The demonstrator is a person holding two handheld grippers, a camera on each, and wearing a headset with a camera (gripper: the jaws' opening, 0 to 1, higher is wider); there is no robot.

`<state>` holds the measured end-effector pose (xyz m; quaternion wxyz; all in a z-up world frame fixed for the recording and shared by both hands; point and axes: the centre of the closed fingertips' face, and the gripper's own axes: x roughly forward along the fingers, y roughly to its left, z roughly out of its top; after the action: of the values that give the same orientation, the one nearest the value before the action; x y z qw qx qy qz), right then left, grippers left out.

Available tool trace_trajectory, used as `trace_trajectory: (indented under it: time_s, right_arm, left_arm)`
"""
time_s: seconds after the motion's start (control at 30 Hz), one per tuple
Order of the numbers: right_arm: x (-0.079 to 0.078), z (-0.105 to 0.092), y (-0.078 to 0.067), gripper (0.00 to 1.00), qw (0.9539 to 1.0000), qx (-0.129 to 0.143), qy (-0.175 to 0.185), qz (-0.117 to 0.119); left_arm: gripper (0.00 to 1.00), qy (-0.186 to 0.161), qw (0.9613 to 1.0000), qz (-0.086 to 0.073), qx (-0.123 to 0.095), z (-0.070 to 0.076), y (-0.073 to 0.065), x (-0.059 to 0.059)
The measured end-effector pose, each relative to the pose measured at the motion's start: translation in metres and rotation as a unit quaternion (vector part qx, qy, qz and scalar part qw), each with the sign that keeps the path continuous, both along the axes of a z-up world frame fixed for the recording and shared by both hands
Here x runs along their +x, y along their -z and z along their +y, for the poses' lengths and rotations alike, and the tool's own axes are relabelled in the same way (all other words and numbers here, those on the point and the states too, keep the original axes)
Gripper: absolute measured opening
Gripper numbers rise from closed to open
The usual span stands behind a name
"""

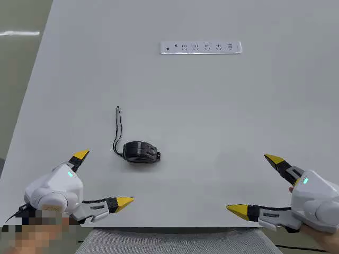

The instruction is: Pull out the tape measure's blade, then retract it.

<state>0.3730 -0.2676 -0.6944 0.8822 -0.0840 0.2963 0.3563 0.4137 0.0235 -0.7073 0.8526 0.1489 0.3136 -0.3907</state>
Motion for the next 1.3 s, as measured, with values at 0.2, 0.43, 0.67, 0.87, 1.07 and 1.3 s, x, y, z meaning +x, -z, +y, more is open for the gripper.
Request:
trace_trajectory:
  time_s: [0.2, 0.43, 0.67, 0.87, 1.07, 1.3]
  right_arm:
    - [-0.001, -0.001, 0.001, 0.98, 1.0000, -0.003, -0.002, 0.000]
    - [-0.002, 0.000, 0.001, 0.97, 1.0000, -0.003, -0.006, 0.001]
    - [0.000, -0.001, -0.002, 0.95, 0.9999, -0.003, -0.011, -0.005]
    - [0.000, 0.000, -0.003, 0.92, 0.9997, -0.005, -0.025, -0.003]
    - [0.001, 0.002, -0.005, 0.86, 0.9990, -0.007, -0.044, -0.007]
    - [0.004, 0.004, -0.005, 0.78, 0.9976, -0.012, -0.067, -0.010]
  left_arm:
    - [0.97, 0.003, 1.0000, 0.001, 0.003, 0.000, -0.001, 0.000]
    - [0.95, 0.006, 1.0000, -0.001, 0.006, 0.000, -0.001, 0.001]
    - [0.92, 0.018, 0.9998, 0.000, 0.013, 0.000, -0.002, 0.005]
    - [0.87, 0.042, 0.9988, 0.001, 0.026, -0.002, 0.000, 0.008]
    - [0.82, 0.069, 0.9969, 0.000, 0.039, -0.002, 0.001, 0.013]
    - [0.77, 0.103, 0.9931, 0.004, 0.056, -0.003, 0.005, 0.016]
